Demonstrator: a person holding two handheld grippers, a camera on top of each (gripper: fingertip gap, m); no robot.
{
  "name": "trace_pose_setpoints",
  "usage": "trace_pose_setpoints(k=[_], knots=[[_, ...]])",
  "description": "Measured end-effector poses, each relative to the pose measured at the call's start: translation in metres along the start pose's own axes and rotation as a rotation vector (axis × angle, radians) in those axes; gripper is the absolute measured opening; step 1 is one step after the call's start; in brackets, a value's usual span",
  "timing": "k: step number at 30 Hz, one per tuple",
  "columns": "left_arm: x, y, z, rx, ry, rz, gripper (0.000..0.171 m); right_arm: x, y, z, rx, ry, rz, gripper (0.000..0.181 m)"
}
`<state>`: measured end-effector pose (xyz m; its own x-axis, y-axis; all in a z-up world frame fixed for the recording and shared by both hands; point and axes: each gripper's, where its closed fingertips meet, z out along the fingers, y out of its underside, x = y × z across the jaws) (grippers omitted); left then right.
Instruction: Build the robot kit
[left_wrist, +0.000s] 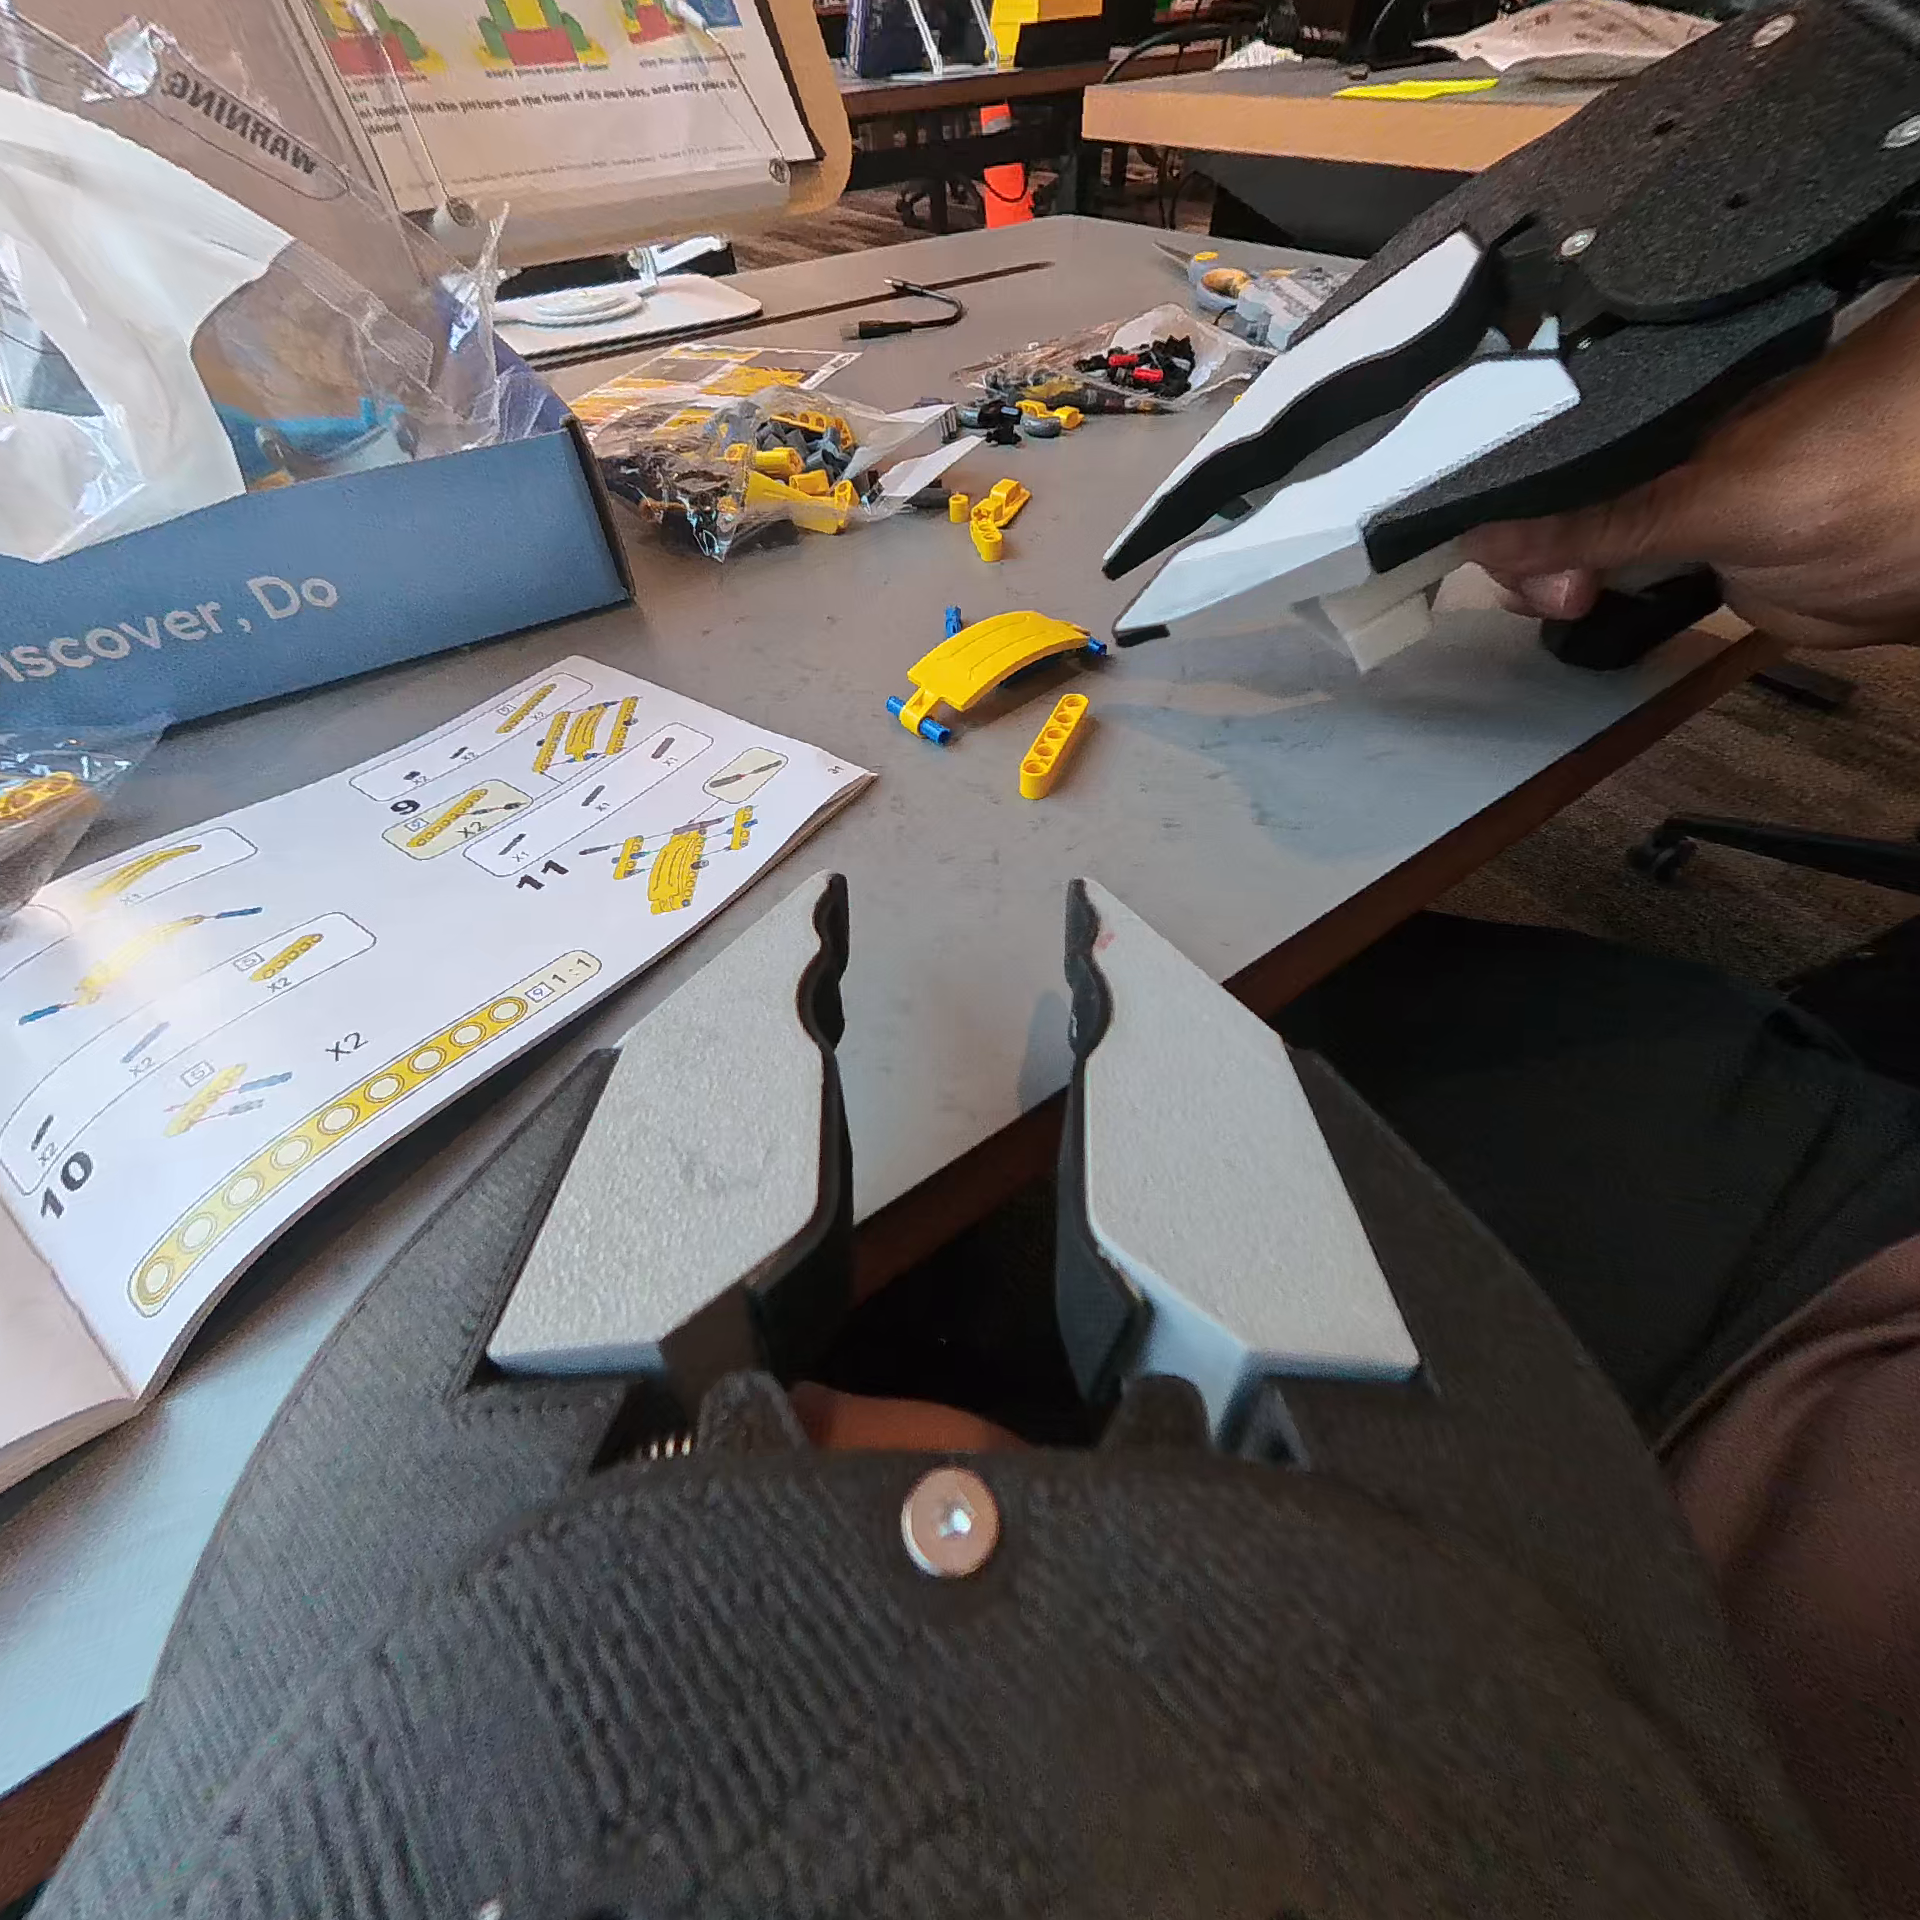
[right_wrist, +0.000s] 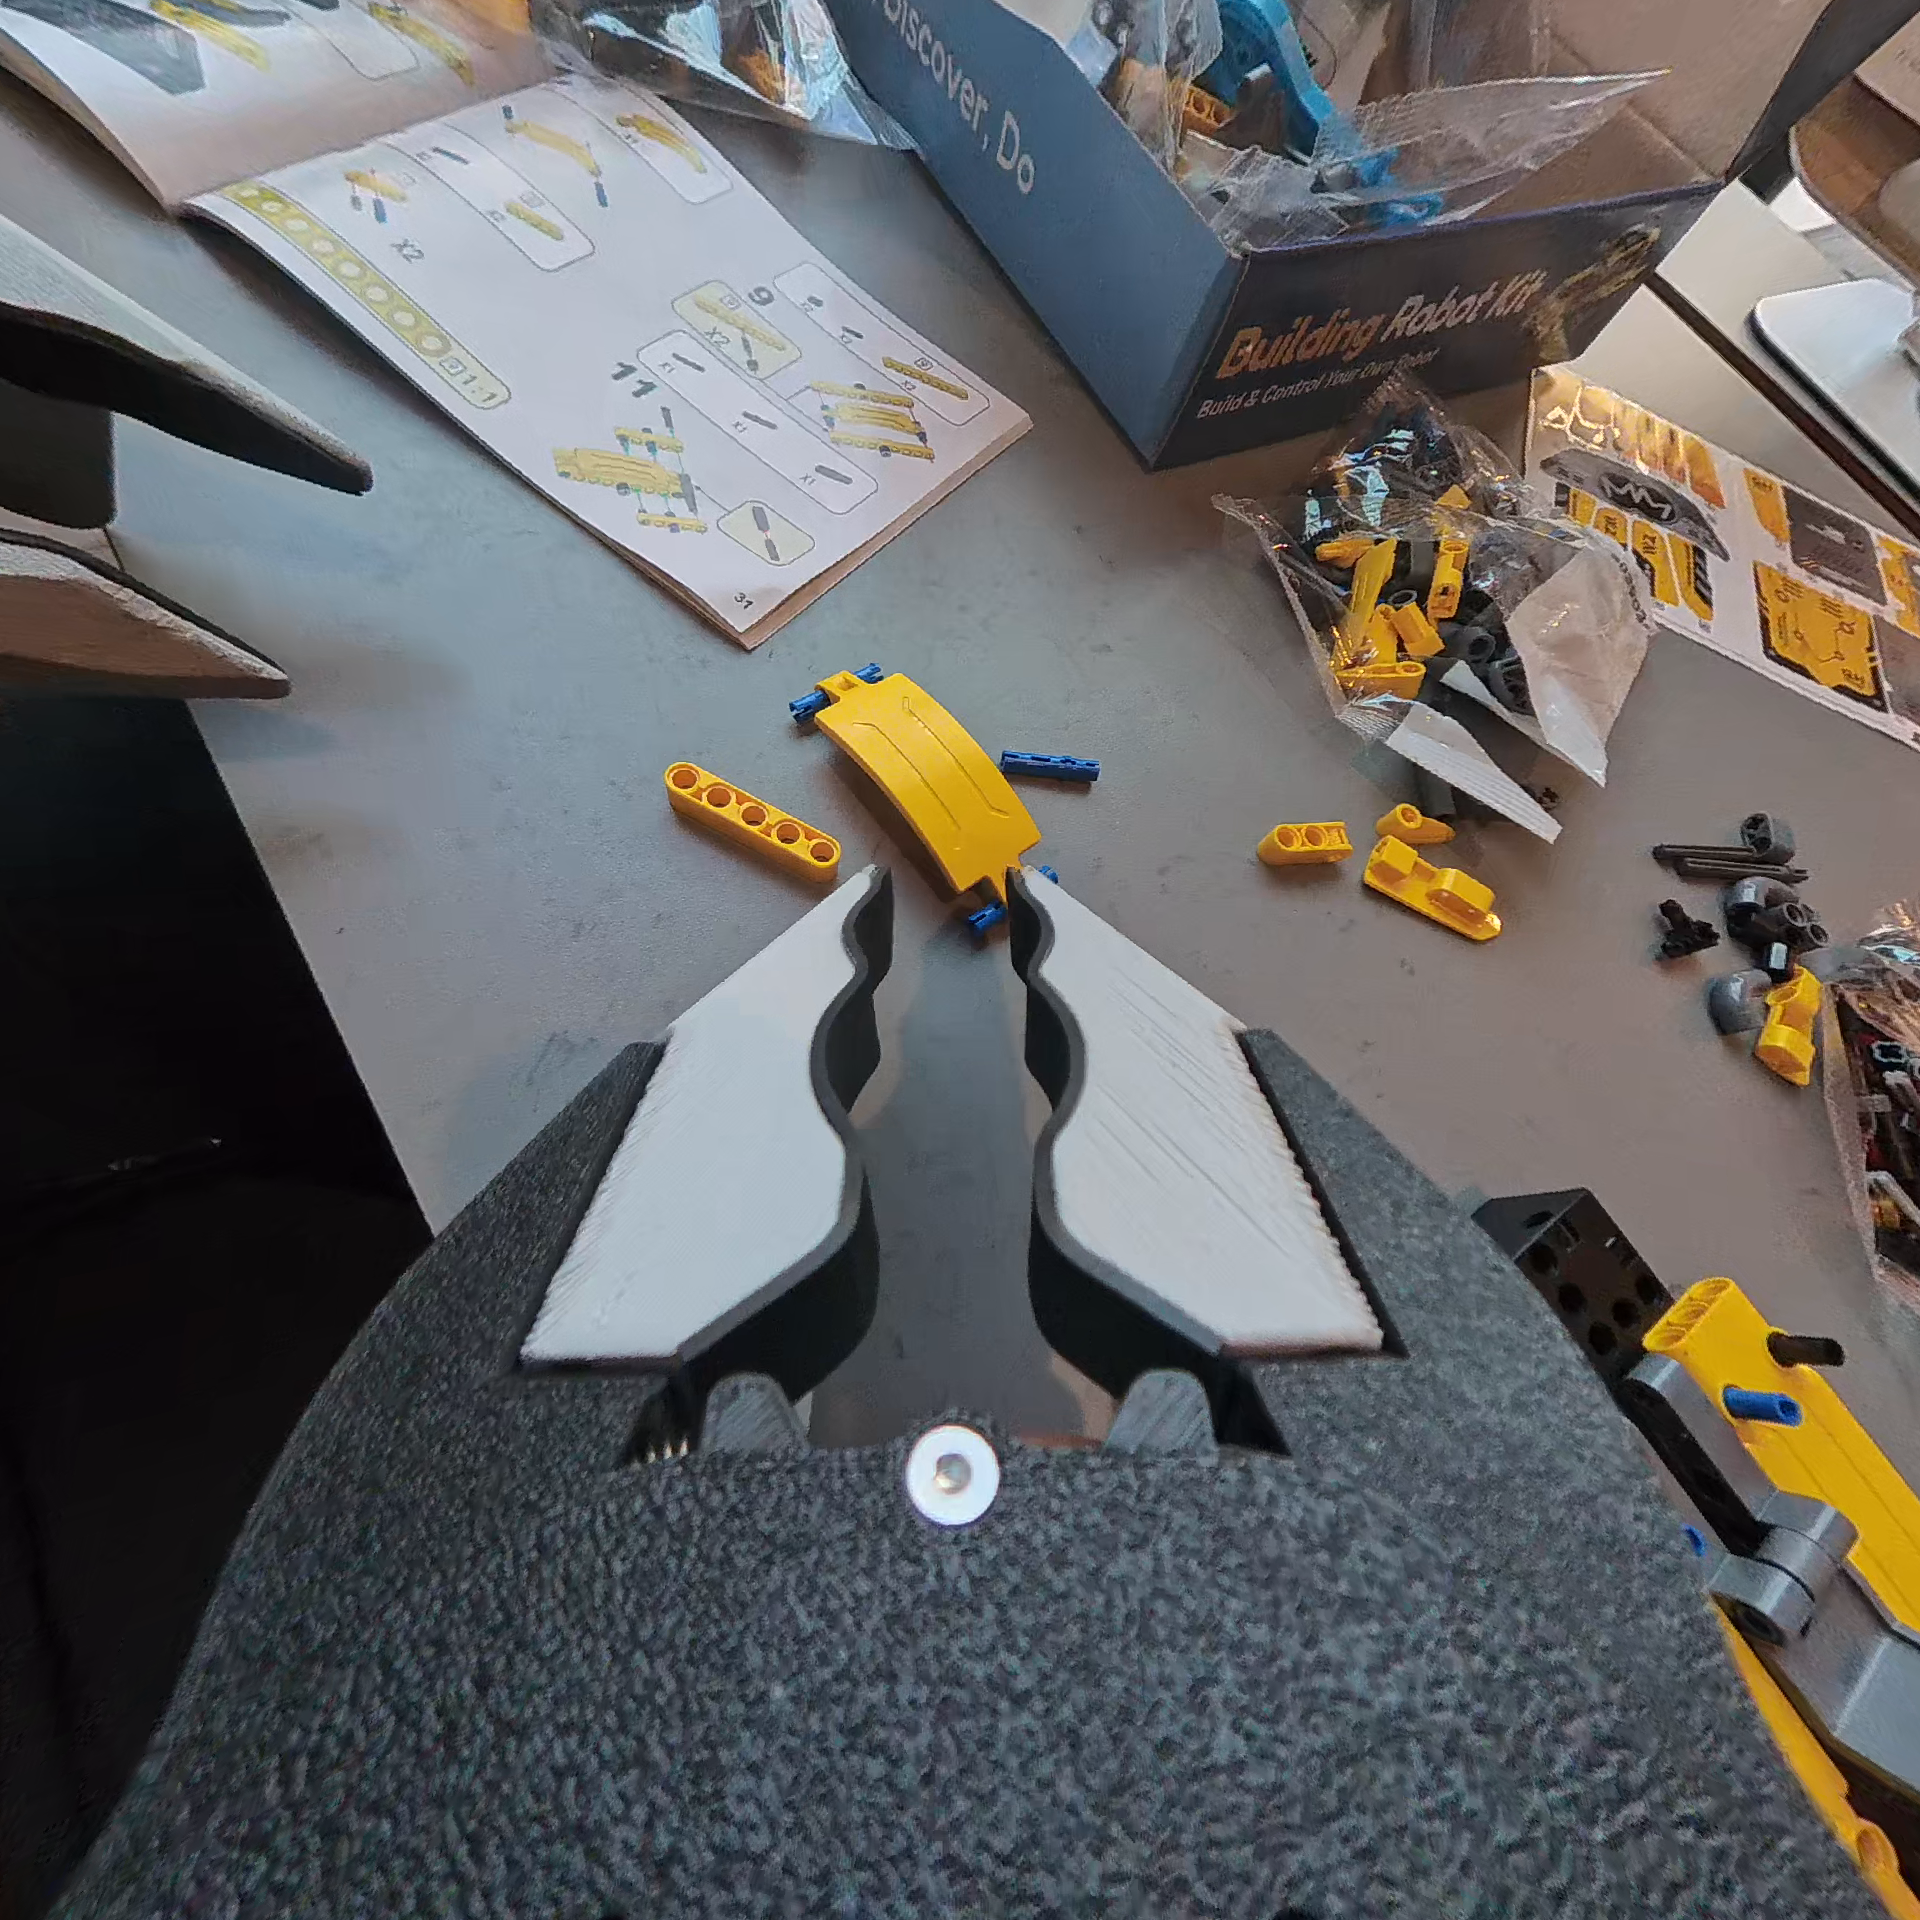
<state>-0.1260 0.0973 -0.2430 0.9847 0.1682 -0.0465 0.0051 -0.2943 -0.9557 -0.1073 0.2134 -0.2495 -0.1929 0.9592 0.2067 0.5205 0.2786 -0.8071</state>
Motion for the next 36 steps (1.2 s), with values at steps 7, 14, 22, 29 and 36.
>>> trace_pose_setpoints(k=[7,14,22,29,36], knots=[[-0.009,0.001,-0.003,-0.007,-0.025,-0.003,0.039,0.069,-0.006,-0.041,0.120,0.260,0.044,0.000],[-0.012,-0.002,-0.003,0.019,-0.014,-0.055,0.036,0.125,0.002,-0.101,0.103,0.308,0.229,0.005],[0.024,-0.007,0.006,0.036,0.099,-0.017,0.035,0.088,0.018,-0.039,-0.235,0.236,-0.006,0.020],[0.063,-0.007,-0.003,0.027,0.234,-0.033,0.034,0.117,0.049,-0.023,-0.543,0.342,-0.178,0.000],[0.071,-0.008,-0.013,0.034,0.276,-0.042,0.034,0.158,0.092,-0.072,-0.680,0.481,-0.002,0.000]])
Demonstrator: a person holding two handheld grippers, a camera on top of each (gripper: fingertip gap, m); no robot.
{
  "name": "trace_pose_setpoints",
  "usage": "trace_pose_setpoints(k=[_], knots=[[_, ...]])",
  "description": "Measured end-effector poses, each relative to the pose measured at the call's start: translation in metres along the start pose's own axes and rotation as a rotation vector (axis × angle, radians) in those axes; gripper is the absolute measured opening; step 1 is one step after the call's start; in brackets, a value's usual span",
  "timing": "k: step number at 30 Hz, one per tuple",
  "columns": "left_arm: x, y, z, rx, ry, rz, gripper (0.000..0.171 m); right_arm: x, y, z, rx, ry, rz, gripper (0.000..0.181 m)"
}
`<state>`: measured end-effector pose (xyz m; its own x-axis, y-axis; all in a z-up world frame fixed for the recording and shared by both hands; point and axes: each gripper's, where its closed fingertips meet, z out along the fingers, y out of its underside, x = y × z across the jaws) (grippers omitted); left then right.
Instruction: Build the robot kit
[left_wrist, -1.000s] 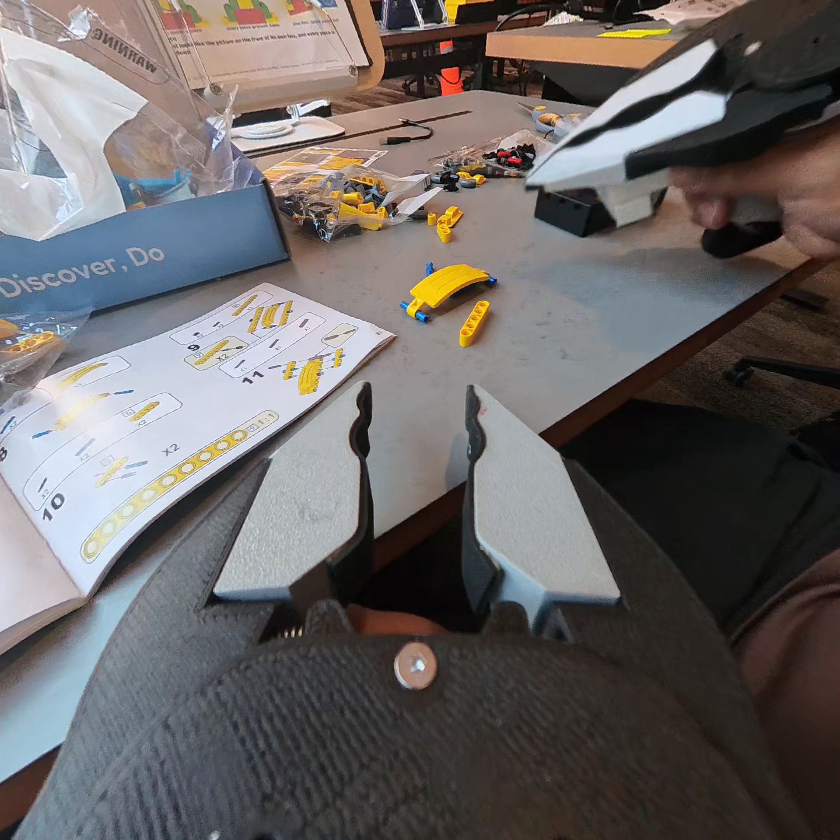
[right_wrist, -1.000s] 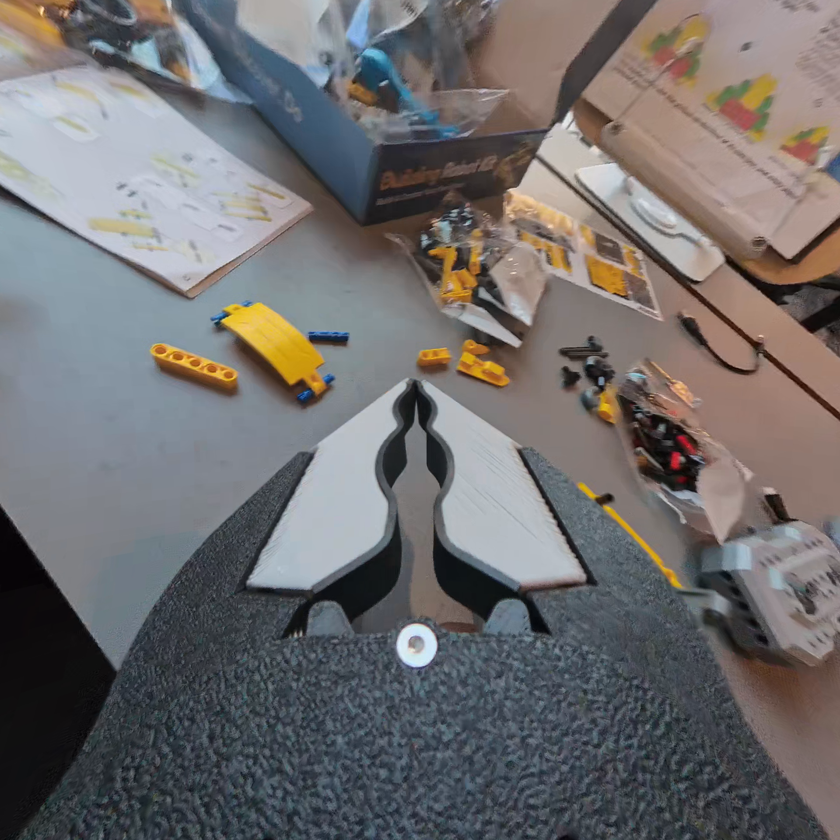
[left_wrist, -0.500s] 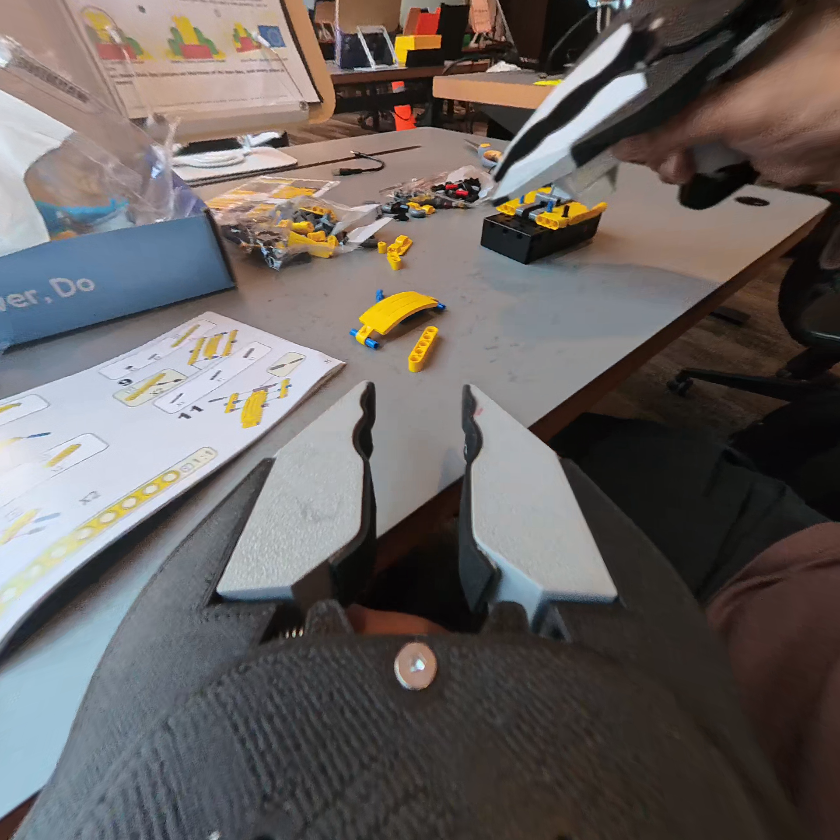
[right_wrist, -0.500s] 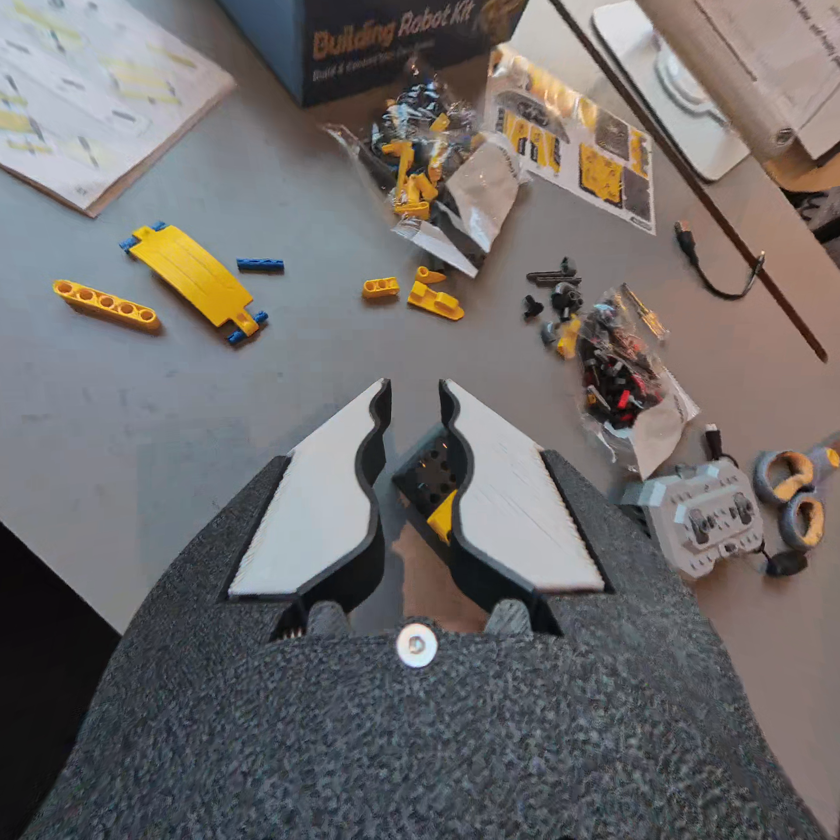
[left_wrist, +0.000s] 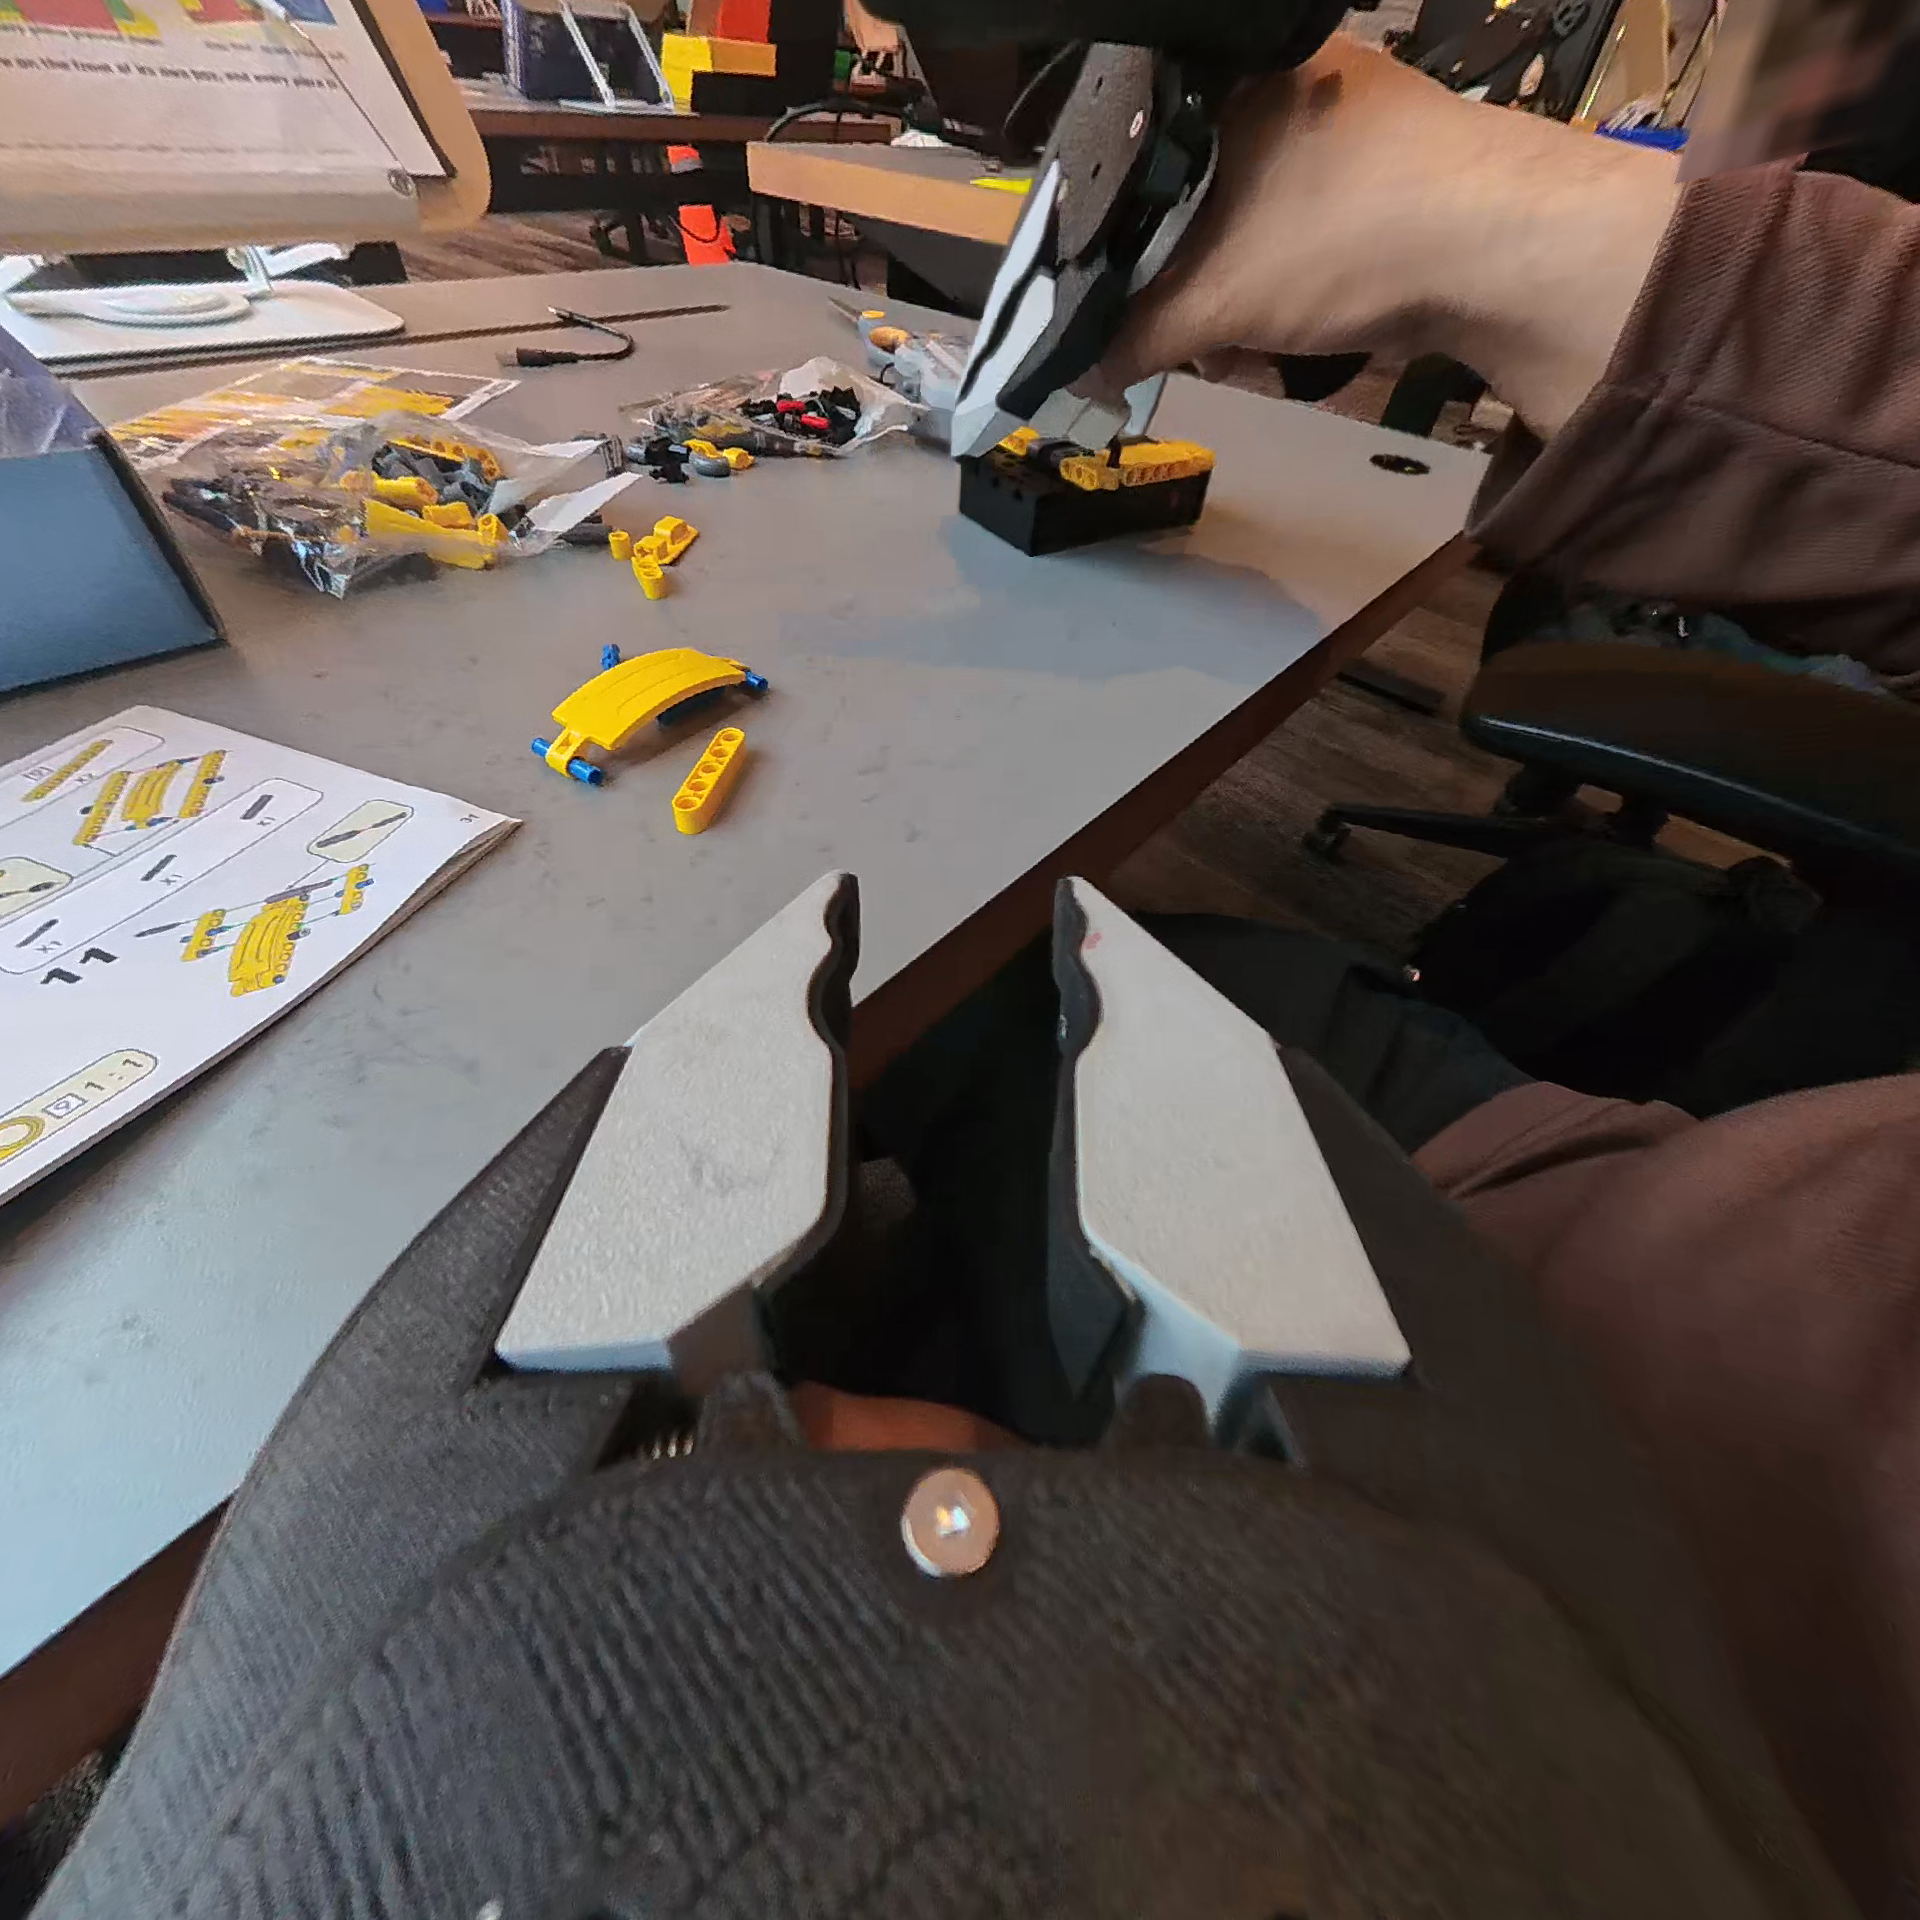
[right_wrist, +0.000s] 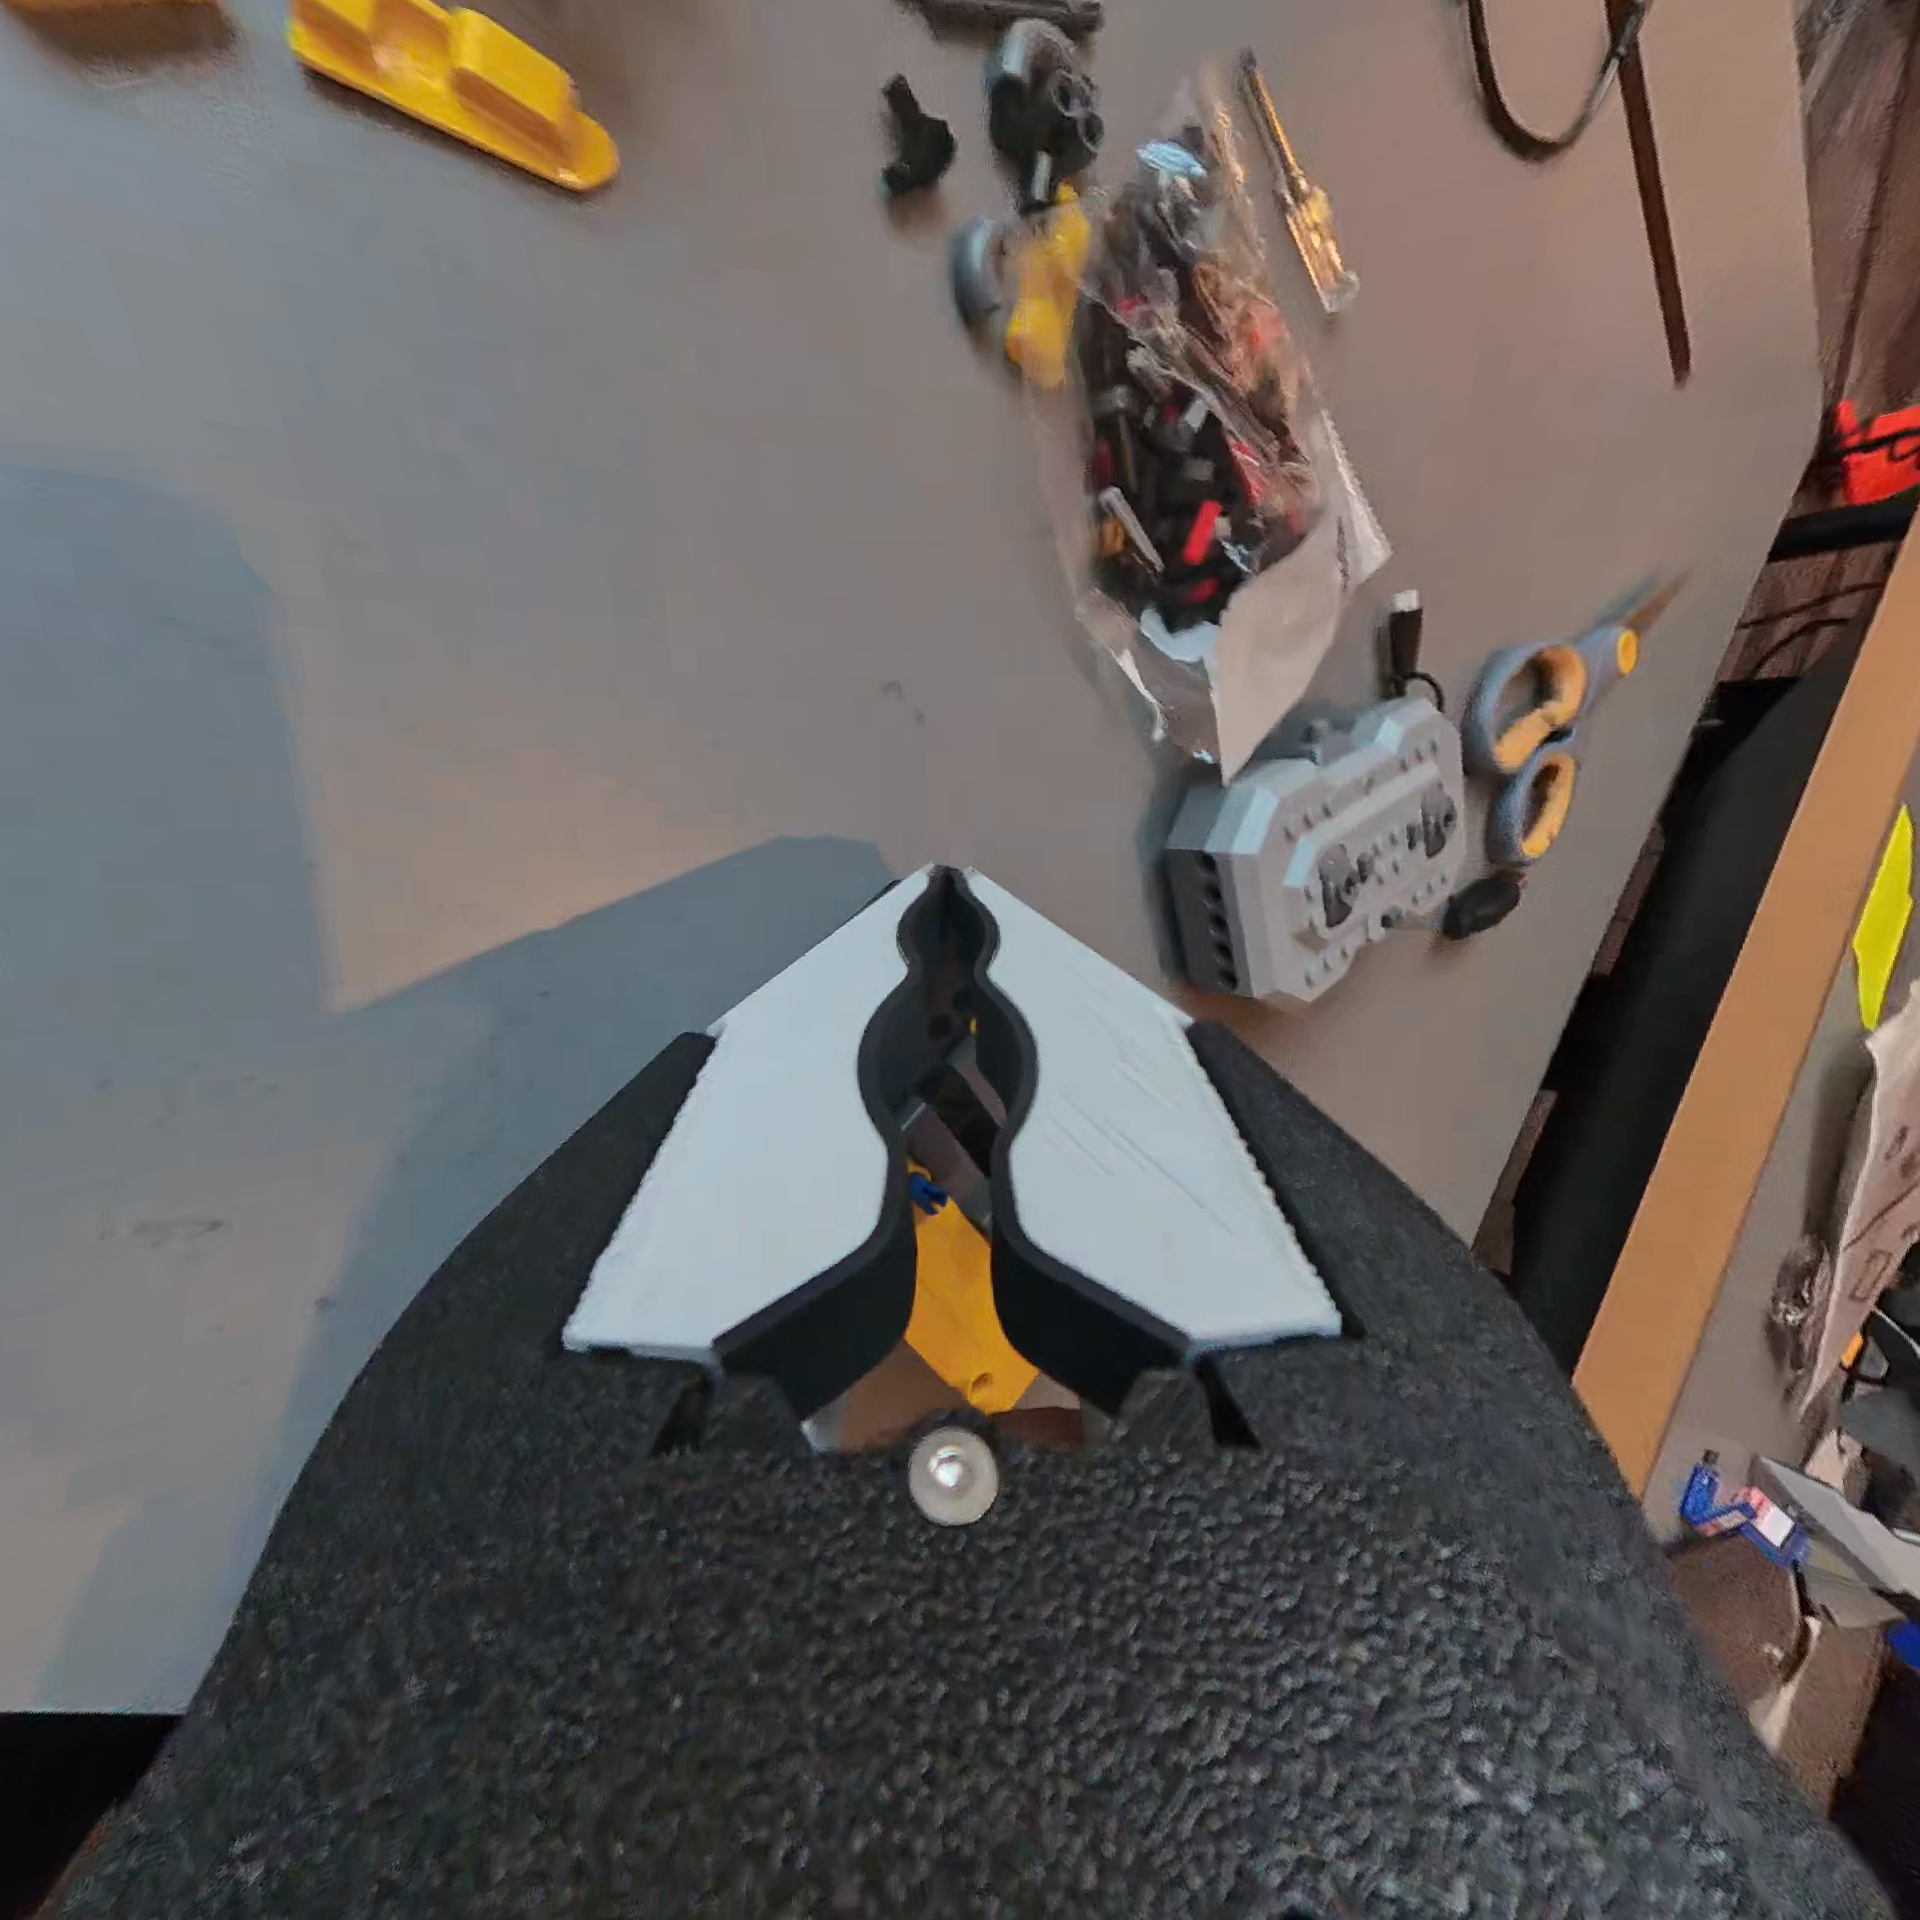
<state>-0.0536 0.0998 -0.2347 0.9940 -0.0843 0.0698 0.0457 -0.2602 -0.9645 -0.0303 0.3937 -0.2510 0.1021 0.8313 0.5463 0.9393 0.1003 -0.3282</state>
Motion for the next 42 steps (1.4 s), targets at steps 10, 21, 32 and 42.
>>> trace_pose_setpoints(k=[10,21,32,42], knots=[[0.004,0.002,0.003,-0.014,0.012,0.001,0.035,0.032,-0.036,0.003,0.163,-0.183,0.198,0.003],[-0.002,0.003,0.003,-0.014,-0.003,-0.005,0.035,0.027,-0.072,0.012,0.242,-0.205,0.229,0.003],[-0.002,0.004,0.003,-0.020,0.010,-0.033,0.035,0.028,-0.053,0.022,0.175,-0.186,0.255,0.011],[-0.002,0.006,0.004,-0.028,0.006,-0.025,0.035,0.020,-0.074,0.054,0.125,-0.092,0.125,0.017]])
